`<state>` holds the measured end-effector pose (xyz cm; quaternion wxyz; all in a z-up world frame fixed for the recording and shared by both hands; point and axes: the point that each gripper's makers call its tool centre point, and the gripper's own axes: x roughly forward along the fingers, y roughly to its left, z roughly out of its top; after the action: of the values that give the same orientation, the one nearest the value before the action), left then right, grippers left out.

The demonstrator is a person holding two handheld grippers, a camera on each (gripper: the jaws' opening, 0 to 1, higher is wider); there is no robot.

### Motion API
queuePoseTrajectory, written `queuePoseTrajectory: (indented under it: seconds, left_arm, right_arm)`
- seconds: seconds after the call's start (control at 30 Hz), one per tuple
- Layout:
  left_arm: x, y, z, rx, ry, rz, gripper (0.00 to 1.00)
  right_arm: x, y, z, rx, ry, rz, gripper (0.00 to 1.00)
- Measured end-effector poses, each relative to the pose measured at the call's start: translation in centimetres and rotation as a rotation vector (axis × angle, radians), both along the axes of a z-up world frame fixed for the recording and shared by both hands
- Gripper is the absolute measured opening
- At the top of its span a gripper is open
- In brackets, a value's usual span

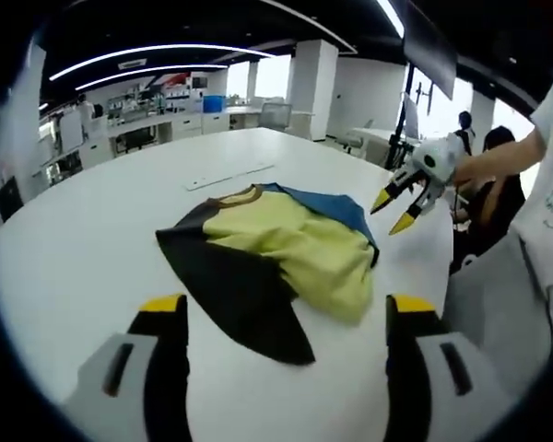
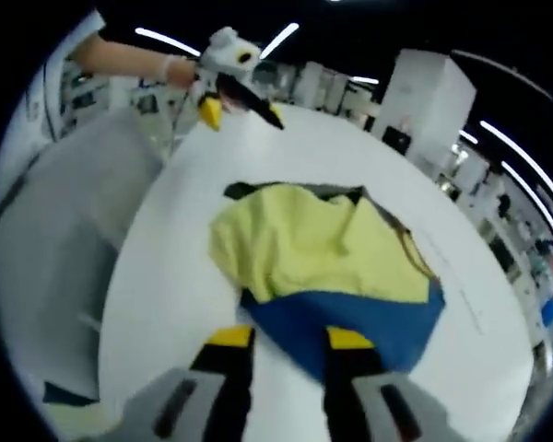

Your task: Fold the garment on the visible template until the final outline fits inside the template.

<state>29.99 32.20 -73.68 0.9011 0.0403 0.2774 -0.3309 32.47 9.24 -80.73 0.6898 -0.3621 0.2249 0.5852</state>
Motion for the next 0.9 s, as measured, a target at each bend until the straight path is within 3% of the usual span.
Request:
queuePoseTrajectory:
  seconds: [0.2, 0.33, 0.53, 0.67, 0.73, 0.9]
  left_arm:
    - [-0.3, -0.2, 0.2, -0.021, -0.001, 0.012, 0.85]
    - [-0.4, -0.1, 0.2, -0.03, 0.0, 0.016, 0.85]
    - [-0.7, -0.1, -0.3, -0.036, 0.014, 0.016, 0.84]
    - [-0.9, -0.2, -0.4, -0.047, 0.02, 0.021, 0.84]
    - [-1.0, -0.2, -0.4, -0.048, 0.023, 0.022, 0.83]
    - [-1.1, -0.1, -0.4, -0.053, 0.024, 0.027, 0.83]
  right_arm:
    - [-0.5, 0.5, -1.3, -0.053, -0.064, 0.057, 0.25]
    - [-0.2, 0.4, -2.0, -0.114, -0.177, 0.102, 0.22]
    - [-0.6, 0.8, -2.6, -0.128, -0.228, 0.121, 0.17]
    - [-0.4, 1.2, -2.8, -0.119, -0.217, 0.107, 0.08]
    - [-0.3, 1.3, -2.5, -0.096, -0.178, 0.062, 0.0]
    - [0.3, 1.3, -2.0, -0.071, -0.15, 0.04, 0.0]
